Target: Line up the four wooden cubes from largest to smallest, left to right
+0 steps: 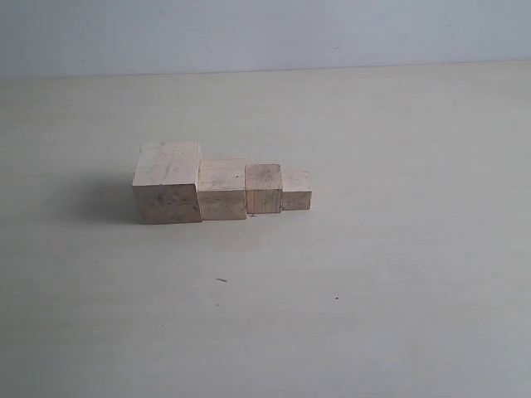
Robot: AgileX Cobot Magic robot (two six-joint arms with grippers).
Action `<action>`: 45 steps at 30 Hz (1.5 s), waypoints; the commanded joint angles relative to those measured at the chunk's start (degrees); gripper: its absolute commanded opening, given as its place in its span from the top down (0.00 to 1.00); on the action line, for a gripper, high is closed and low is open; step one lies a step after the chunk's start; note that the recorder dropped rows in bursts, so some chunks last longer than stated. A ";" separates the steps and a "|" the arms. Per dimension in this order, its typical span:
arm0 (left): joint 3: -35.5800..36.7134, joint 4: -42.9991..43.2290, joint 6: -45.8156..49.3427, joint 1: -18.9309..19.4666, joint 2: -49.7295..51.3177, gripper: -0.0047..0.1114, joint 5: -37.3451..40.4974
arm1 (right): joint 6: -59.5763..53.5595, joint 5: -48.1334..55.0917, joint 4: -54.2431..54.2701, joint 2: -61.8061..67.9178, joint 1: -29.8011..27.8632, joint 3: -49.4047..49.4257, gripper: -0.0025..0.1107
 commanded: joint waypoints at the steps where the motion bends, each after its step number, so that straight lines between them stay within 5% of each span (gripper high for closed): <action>1: 0.18 0.09 0.05 -0.35 -0.31 0.96 -0.38 | -0.82 -2.05 -5.51 -3.89 0.03 0.22 0.98; 8: 0.18 0.09 0.05 -0.35 -0.31 0.96 -0.38 | 0.24 -2.10 -13.34 -10.48 -3.67 1.35 0.98; 21: 0.18 0.09 0.05 -0.35 -0.31 0.96 -0.38 | 0.11 -7.12 -14.15 -38.55 -27.23 25.69 0.98; 45: 0.18 0.09 0.05 -0.35 -0.31 0.96 -0.38 | 4.26 -20.24 -18.27 -58.42 -27.59 56.83 0.98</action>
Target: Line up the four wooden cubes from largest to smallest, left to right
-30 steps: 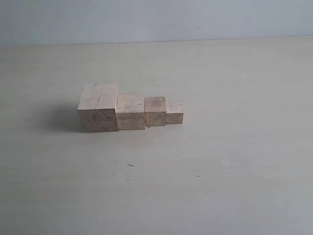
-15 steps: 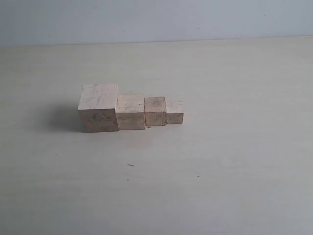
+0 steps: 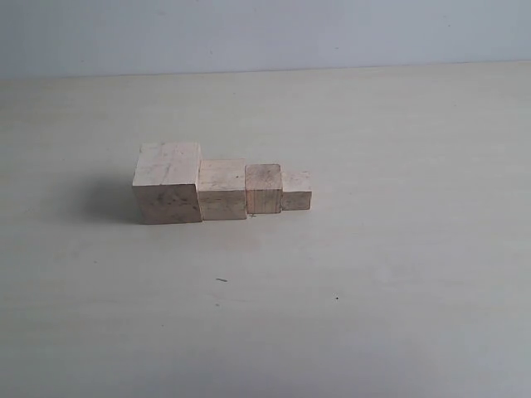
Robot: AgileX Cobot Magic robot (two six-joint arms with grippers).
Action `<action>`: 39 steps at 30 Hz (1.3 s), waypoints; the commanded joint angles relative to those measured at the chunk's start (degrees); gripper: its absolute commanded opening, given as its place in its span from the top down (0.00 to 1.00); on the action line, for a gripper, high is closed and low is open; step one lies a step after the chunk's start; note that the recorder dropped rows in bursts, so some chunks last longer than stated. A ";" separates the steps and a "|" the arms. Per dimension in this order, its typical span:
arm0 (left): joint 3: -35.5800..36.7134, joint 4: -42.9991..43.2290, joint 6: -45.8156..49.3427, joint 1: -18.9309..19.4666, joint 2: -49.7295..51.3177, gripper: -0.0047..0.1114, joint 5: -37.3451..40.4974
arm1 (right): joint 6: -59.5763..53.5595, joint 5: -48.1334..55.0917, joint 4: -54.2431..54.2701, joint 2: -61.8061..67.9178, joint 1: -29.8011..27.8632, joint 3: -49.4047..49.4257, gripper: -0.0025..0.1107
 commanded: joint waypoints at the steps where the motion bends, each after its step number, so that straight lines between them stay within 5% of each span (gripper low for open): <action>1: 0.18 0.09 0.05 -0.35 -0.31 0.96 -0.38 | 0.45 -1.24 -0.69 -4.31 0.08 4.24 0.98; 13: 0.18 0.09 0.05 -0.35 -0.31 0.96 -0.38 | 2.87 6.45 -5.75 -5.91 0.08 4.24 0.98; 39: 0.18 0.09 0.05 -0.35 -0.31 0.96 -0.38 | 3.27 6.46 -5.29 -5.91 0.08 4.24 0.98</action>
